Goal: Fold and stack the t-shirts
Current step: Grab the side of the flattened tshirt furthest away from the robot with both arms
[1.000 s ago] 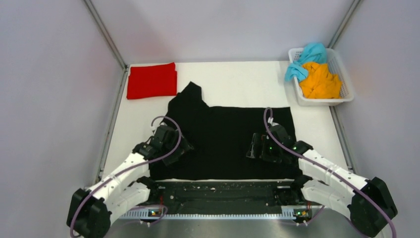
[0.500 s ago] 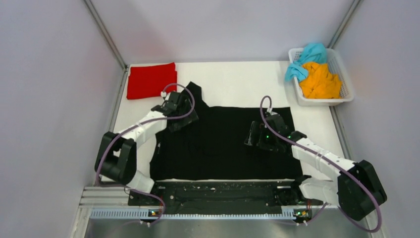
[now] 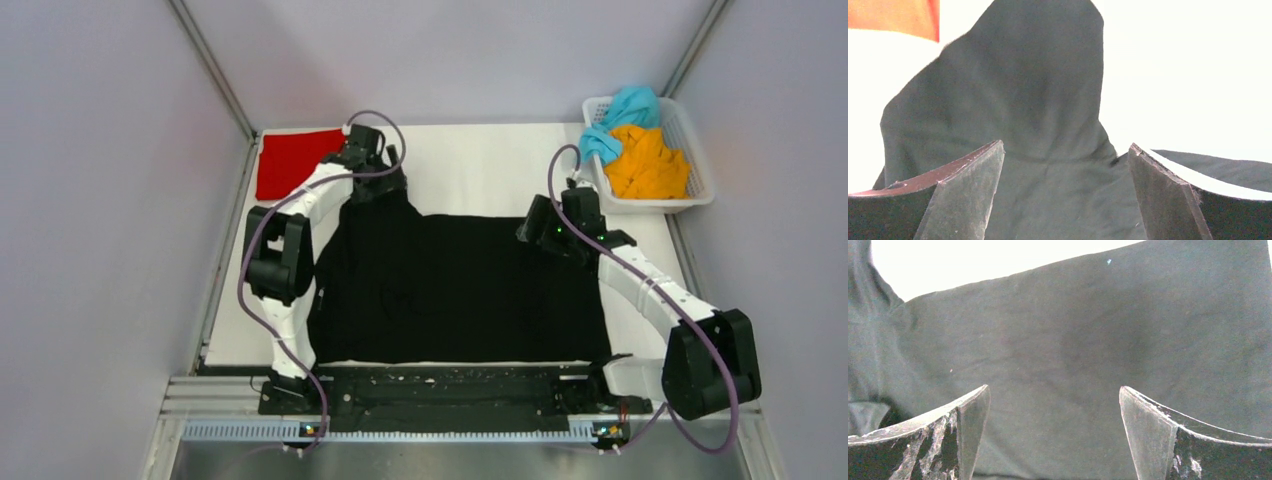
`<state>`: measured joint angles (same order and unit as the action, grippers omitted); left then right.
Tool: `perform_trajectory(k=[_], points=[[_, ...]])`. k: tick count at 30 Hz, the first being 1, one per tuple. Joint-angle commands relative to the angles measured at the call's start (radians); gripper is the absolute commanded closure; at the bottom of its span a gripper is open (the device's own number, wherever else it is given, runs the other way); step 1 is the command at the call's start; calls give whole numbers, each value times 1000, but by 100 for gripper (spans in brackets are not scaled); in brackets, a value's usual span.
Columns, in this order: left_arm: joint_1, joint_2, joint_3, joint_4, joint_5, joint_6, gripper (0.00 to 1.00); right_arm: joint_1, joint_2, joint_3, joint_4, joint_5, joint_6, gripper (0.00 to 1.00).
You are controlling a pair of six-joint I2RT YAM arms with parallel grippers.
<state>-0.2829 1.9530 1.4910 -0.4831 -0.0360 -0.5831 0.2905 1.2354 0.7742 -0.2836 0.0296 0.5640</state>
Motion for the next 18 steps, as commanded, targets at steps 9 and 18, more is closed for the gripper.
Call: perform_trajectory(k=[9,18], points=[[40,411,702,-138,-67,222,1,-56,107,71,21,42,-68,1],[85,581,826,-11,98,152,1,-57,145,67,16,60,-67,1]])
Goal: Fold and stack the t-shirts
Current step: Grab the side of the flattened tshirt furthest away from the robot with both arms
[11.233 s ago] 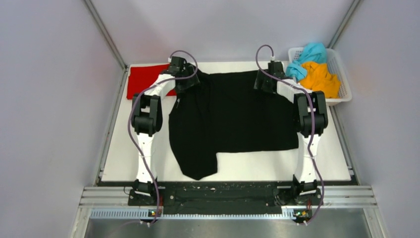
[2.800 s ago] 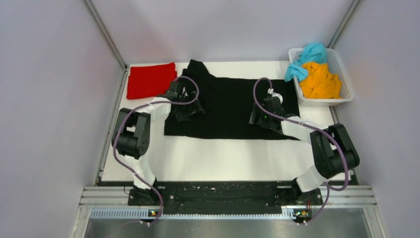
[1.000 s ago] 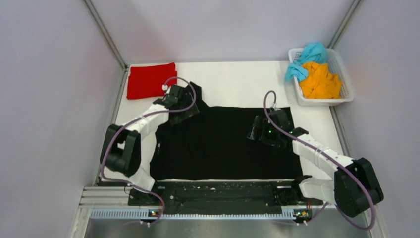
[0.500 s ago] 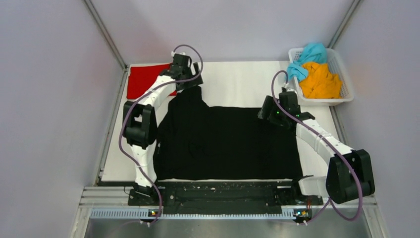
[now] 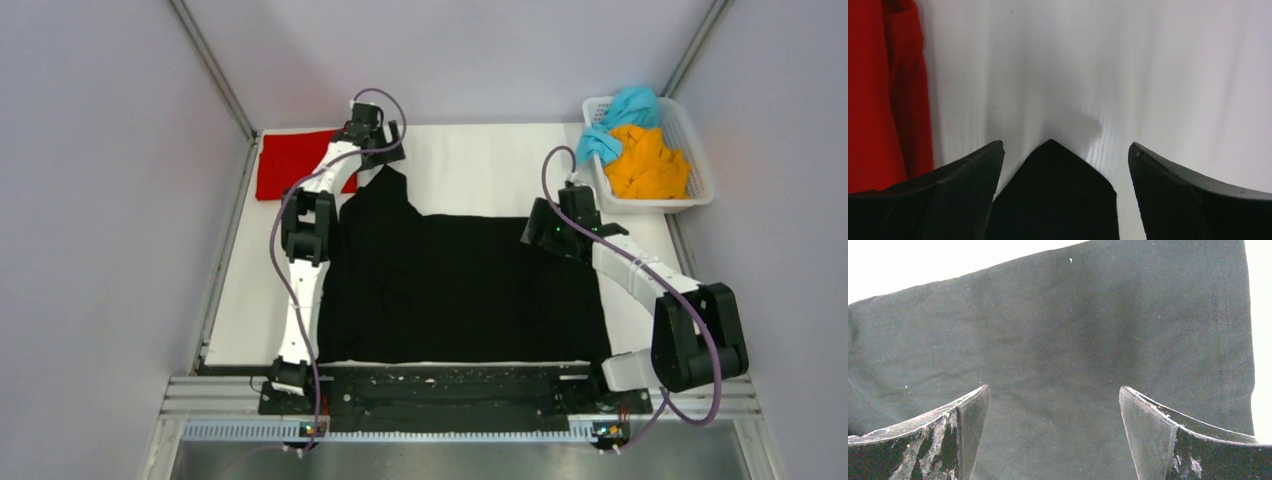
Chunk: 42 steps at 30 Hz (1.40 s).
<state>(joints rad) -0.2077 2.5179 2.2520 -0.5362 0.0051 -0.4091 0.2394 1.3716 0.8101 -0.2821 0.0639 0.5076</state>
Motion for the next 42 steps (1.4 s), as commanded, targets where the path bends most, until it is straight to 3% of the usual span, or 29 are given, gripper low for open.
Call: perform_trajectory(k=[1,13,23,32,37,38,40,42], points=[[10,20,64,35,56,-23,1,-6,13,33,13,27,-13,1],[-41,42,54,-172,-96,28,11,-7,29,26,16,24,-24,1],[-64,124,119,-242,-212,-21,49,-7,-16,-7,2,42,-24,1],[-68,152,142,-298,-222,10,59,-6,-20,9,-34,117,-26,1],[-101,155,145,-362,-239,36,70,-7,-26,6,-33,125,-17,1],[-103,154,141,-368,-227,36,75,-7,-28,5,-33,124,-16,1],[-101,149,130,-362,-205,29,99,-6,-37,0,-34,124,-16,1],[-101,148,126,-356,-204,33,100,-6,-46,-5,-33,133,-20,1]])
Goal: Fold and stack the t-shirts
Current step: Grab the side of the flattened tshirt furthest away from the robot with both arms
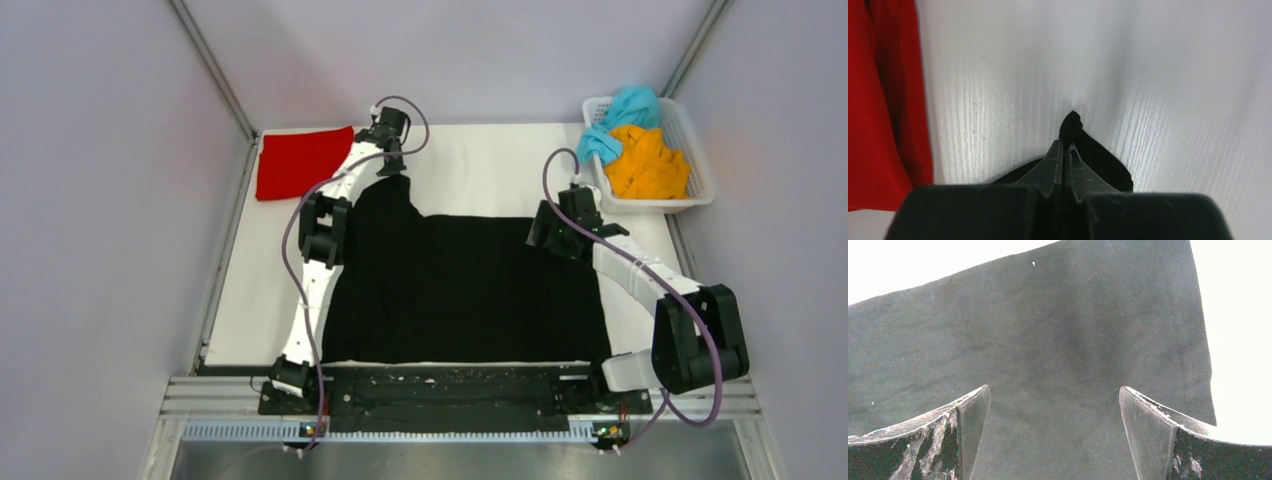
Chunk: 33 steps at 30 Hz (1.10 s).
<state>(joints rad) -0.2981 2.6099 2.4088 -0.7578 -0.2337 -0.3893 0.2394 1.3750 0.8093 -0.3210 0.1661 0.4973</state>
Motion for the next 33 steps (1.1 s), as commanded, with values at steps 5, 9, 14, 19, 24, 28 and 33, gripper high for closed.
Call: perform_trajectory(k=[5,9,14,19,24,28,33], points=[[-10,-14,-72,-114,-53,18,100,-12,-44,32,-14,88,-24,1],[-10,-221,-304,74,-85,33,100,-31,49,152,-81,163,-10,1],[-11,-382,-427,183,-58,61,100,-44,224,324,-107,243,-15,1],[-11,-438,-448,164,-45,91,100,-47,441,489,-144,385,-38,1],[-11,-523,-543,190,-17,101,100,-51,598,612,-165,408,-43,3],[-13,-588,-616,190,26,114,100,-59,675,682,-223,435,-29,7],[-13,-677,-724,232,51,113,100,-63,643,624,-245,444,20,13]])
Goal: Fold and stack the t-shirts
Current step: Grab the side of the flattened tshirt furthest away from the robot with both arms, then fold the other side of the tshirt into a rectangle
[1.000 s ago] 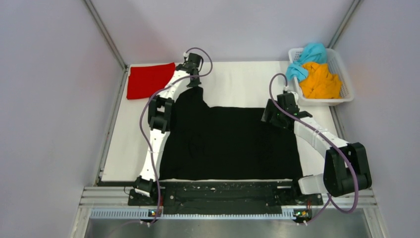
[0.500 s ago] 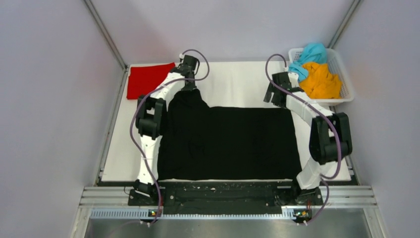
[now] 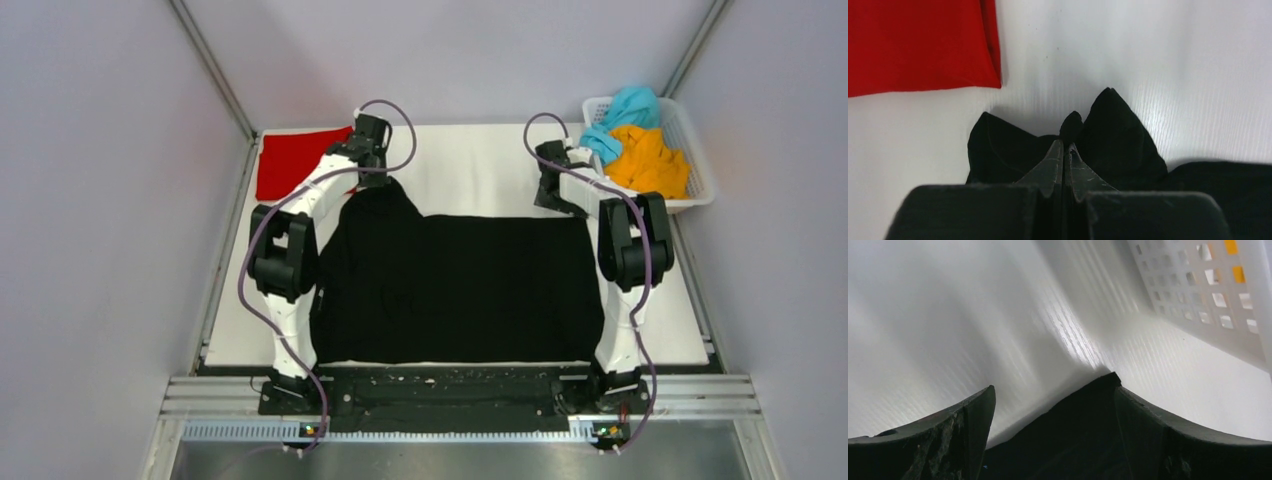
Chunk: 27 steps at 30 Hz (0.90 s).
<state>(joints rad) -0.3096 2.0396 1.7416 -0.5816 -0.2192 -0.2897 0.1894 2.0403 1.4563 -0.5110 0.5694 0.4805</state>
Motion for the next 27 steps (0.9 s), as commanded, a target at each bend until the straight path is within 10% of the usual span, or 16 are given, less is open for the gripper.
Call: perform_trajectory(k=[1,12,27], points=[[-2,-119,-71,57,39,13,100,-13,-39,-44,-54,48,42,14],[-6,-218,-191,73,59,-20,100,-35,-148,-202,-18,86,75,36],[-8,-259,-206,70,39,-17,100,-38,-139,-224,104,74,134,97]])
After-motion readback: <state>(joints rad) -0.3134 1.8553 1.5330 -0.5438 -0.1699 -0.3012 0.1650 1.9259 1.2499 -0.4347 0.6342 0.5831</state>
